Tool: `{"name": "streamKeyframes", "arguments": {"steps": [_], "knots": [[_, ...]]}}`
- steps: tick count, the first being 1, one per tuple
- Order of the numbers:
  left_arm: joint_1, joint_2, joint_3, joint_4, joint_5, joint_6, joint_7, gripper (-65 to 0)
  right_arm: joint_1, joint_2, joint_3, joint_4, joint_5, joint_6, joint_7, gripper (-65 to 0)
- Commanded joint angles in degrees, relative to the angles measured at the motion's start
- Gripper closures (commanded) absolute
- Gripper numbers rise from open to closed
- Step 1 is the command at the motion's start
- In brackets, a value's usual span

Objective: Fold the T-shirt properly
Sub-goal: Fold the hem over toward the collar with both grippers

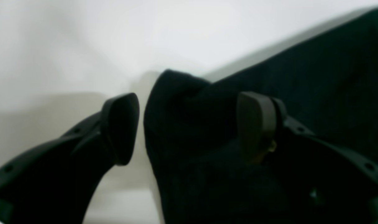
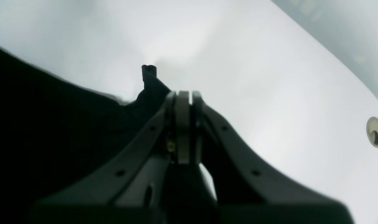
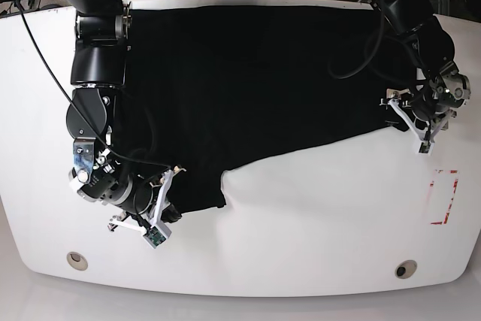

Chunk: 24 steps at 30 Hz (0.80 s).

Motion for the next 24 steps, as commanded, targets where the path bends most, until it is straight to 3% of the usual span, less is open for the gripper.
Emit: {"name": "streamKeyframes", "arguments": {"steps": [1, 6, 10, 13, 18, 20, 24], "knots": [[-1.76, -0.83, 0.09, -0.88, -0.93, 0.05, -2.04, -45.8, 1.77, 0.44, 0.25, 1.04, 0.67, 0.1, 1.26, 0.0], [-1.76, -0.83, 0.09, -3.42, -0.75, 0.05, -6.61, -45.8, 1.77, 0.53, 0.25, 1.04, 0.67, 0.1, 1.26, 0.0], [-1.84, -0.92, 0.35, -5.18, -0.66, 0.05, -7.14, -44.7, 1.77, 0.53, 0.25, 1.04, 0.67, 0.1, 1.26, 0.0], [-1.84, -0.92, 0.35, -5.27, -0.58, 0.05, -7.23, -35.7, 1.77, 0.61, 0.43, 1.04, 0.67, 0.1, 1.26, 0.0], [-1.84, -1.01, 0.35, -5.36, -0.4, 0.05, -7.4, -9.7, 2.03, 2.28, 0.43, 0.95, 0.67, 0.1, 1.26, 0.0], [-1.84, -1.01, 0.35, -5.36, -0.4, 0.05, -7.4, -2.2, 2.29, 2.46, 0.52, 0.95, 0.67, 0.1, 1.26, 0.0], [-2.64, -1.01, 0.44, -4.66, -0.75, 0.05, -7.49, -0.6, 3.08, 3.34, 0.52, 0.95, 0.67, 0.1, 1.26, 0.0]]}}
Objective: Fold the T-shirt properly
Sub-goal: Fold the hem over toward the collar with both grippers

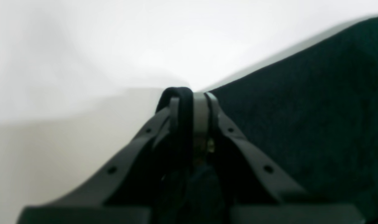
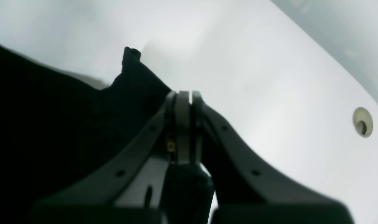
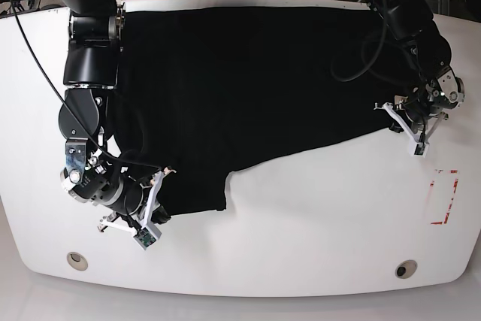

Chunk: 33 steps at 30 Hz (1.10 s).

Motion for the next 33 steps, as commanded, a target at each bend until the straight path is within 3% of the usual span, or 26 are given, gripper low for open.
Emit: {"name": "streamKeyframes", "arguments": {"steps": [1, 13, 19, 22, 24, 26, 29, 33], "knots": [[-2.09, -0.79, -0.07, 2.41, -0.8, -0.03, -1.04, -0.6, 2.6, 1.33, 0.26, 1.0, 0.8, 0.08, 1.34, 0.0], [-2.18, -0.35, 0.02, 15.16, -1.85, -0.03, -0.78, -0.7, 2.52, 3.18, 1.93, 1.26, 0.89, 0.08, 1.34, 0.0], [0.46, -0.61, 0.02, 16.56, -2.29, -0.03, -0.78, -1.3, 0.76, 3.18, 2.01, 1.35, 0.89, 0.08, 1.34, 0.0], [1.34, -0.7, 0.02, 15.33, -2.2, -0.03, -0.78, -8.3, 0.41, 3.18, 2.01, 1.61, 0.89, 0.08, 1.34, 0.0], [2.48, -0.7, -0.15, 14.8, -2.38, -0.03, -0.78, -18.7, 0.23, 2.91, 2.01, 1.7, 0.97, 0.08, 1.34, 0.0], [3.18, -0.7, -0.24, 14.89, -2.55, -0.03, -0.78, -22.9, -0.3, 2.82, 2.01, 2.49, 1.15, 0.08, 1.34, 0.0], [4.5, -0.7, -0.24, 15.95, -2.55, -0.03, -0.87, -19.2, -1.35, 2.82, 2.01, 4.69, 1.15, 0.08, 1.08, 0.0], [4.5, -0.7, -0.24, 15.77, -2.55, -0.03, -0.87, -9.0, -2.49, 2.82, 2.01, 8.03, 1.24, 0.08, -3.76, 0.0]]}}
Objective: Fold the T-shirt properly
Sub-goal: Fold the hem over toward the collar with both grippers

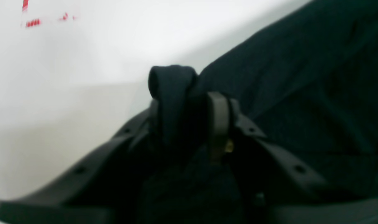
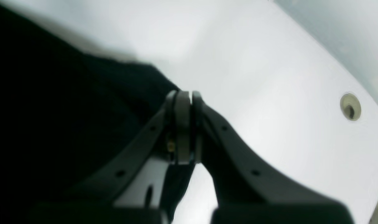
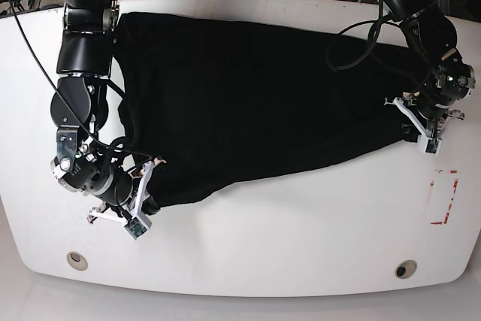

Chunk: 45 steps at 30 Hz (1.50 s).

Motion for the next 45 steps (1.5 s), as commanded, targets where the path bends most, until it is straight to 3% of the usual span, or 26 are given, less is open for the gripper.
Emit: {"name": "streamKeyframes", "arguments": {"steps": [1, 5, 20, 28, 37, 45], "knots": [[-1.25, -0.86, -0.02, 0.93, -0.85, -0.03, -1.26, -6.7, 0.98, 0.68, 0.46, 3.68, 0.41, -0.07, -1.23, 0.0], [-1.33, -0.86, -0.02, 0.14, -0.85, -0.03, -1.26, -1.7, -2.45, 0.51, 2.22, 7.03, 0.41, -0.07, -2.37, 0.0], [-2.13, -0.86, -3.01, 0.23, -0.94, -0.03, -1.26, -1.1, -15.9, -4.07, 12.07, 20.56, 1.11, -0.07, -10.37, 0.0], [-2.04, -0.94, -3.36, 0.58, -0.85, -0.03, -1.26, -1.0, -23.9, -5.21, 19.1, 22.41, 9.81, -0.07, -12.48, 0.0], [-2.04, -2.53, -4.77, 0.49, -0.85, -0.03, -1.26, -1.0, -32.78, -5.21, 27.8, 22.41, 24.23, -0.07, -17.05, 0.0], [-0.54, -3.67, -4.77, 1.11, -0.94, -0.03, -1.26, -1.1, -38.76, -5.47, 28.86, 22.41, 30.47, -0.07, -17.4, 0.0]]}}
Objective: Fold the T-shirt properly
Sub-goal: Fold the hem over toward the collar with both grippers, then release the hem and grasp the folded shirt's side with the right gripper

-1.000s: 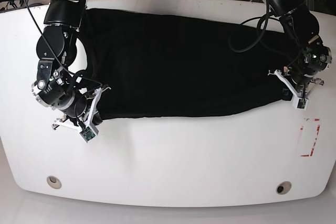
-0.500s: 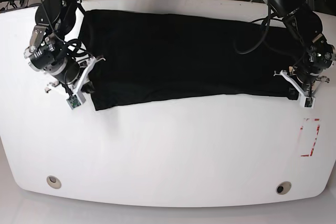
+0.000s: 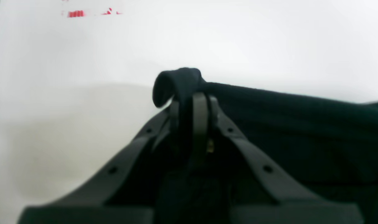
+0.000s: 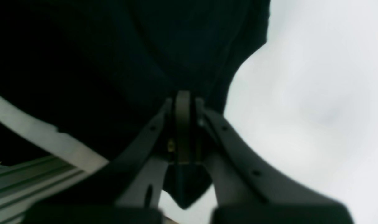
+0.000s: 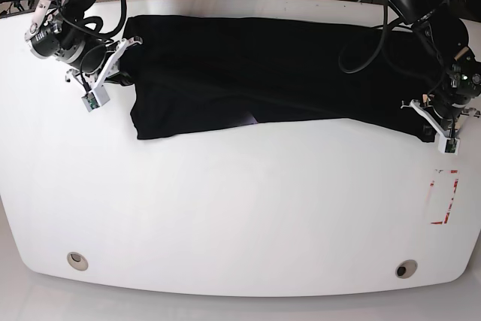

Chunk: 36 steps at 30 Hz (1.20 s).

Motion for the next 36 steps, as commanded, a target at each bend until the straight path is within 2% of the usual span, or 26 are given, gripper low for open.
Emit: {"name": "streamKeyframes", "arguments": {"steps": [1, 7, 16, 18, 21, 25, 27, 29, 32, 36], "knots": [[0.33, -1.31, -0.18, 2.05, -0.43, 0.14, -1.13, -1.1, -1.01, 0.25, 0.16, 1.08, 2.24, 0.08, 1.33, 0.0], [0.77, -1.31, -0.18, 4.16, -0.35, 0.14, -1.04, -1.1, -3.12, -0.45, 0.07, 1.08, 4.79, 0.08, 1.15, 0.0], [4.82, -1.4, 0.08, 7.5, -0.35, 0.14, -1.13, -1.4, -5.15, -0.8, -0.1, 0.81, 5.05, 0.08, -0.08, -1.4], [6.05, -1.4, 0.08, 8.2, -0.35, 0.14, -1.13, -1.7, -5.32, -0.89, -0.1, 0.81, 5.05, 0.08, -0.17, -7.6], [7.45, -1.4, 0.08, 8.55, -0.35, 0.14, -1.04, -2.2, -5.41, -0.45, -0.1, 0.81, 5.05, 0.08, -0.17, -24.7], [8.77, -2.8, 0.08, 8.47, -0.35, 0.14, -0.95, -11.5, -5.5, -0.45, -0.02, 1.08, 5.23, 0.08, -0.17, -48.5], [8.86, -3.07, 0.08, 8.38, -0.35, 0.14, -0.95, -17.1, -5.41, -0.45, -0.02, 1.08, 5.31, 0.08, -0.17, -53.7], [8.95, -3.07, 0.08, 8.38, -0.26, 0.14, -0.95, -24.0, -5.15, -0.89, -0.02, 1.08, 5.75, 0.08, -0.17, -53.6], [9.04, -3.15, -0.27, 8.47, -0.08, 0.14, -0.86, -29.0, -4.53, -1.15, -0.19, 0.9, 9.09, 0.08, 0.1, -50.1], [9.04, -5.09, -0.44, 8.55, -0.26, 0.14, -0.86, -30.0, -0.84, -4.23, -3.27, 0.81, 9.09, 0.08, 0.1, -43.8]]}}
